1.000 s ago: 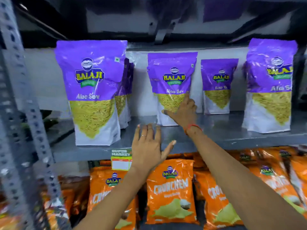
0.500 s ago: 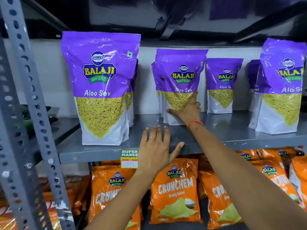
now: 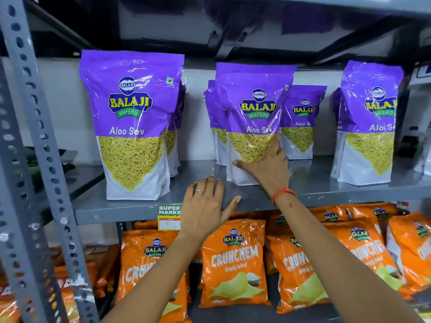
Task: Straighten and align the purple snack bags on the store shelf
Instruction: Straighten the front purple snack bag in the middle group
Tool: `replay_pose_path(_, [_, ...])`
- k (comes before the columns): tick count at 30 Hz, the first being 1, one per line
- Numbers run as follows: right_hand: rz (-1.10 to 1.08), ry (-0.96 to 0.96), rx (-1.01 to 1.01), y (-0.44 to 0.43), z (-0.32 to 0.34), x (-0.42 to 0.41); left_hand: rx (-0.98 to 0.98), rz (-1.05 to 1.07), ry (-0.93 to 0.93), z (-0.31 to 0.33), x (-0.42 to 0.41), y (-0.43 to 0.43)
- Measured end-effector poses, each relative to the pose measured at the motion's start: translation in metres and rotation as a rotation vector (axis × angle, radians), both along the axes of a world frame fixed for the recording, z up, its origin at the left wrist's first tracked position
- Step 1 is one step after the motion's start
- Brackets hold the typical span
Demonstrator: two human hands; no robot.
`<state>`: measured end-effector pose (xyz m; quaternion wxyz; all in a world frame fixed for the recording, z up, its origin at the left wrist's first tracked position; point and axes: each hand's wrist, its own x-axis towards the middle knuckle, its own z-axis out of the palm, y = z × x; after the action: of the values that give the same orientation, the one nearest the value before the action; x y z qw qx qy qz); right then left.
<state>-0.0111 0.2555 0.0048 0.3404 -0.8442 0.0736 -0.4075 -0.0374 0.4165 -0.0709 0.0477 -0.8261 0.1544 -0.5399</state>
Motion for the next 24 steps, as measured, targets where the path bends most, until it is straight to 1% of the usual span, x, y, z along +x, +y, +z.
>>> replay_pose_path(10, [-0.046, 0.063, -0.053, -0.013, 0.001, -0.052, 0.002, 0.009, 0.034, 0.003, -0.004, -0.001])
replay_pose_path(24, [-0.044, 0.056, -0.087, -0.018, 0.002, -0.09, -0.007, 0.025, 0.133, 0.005, -0.009, -0.001])
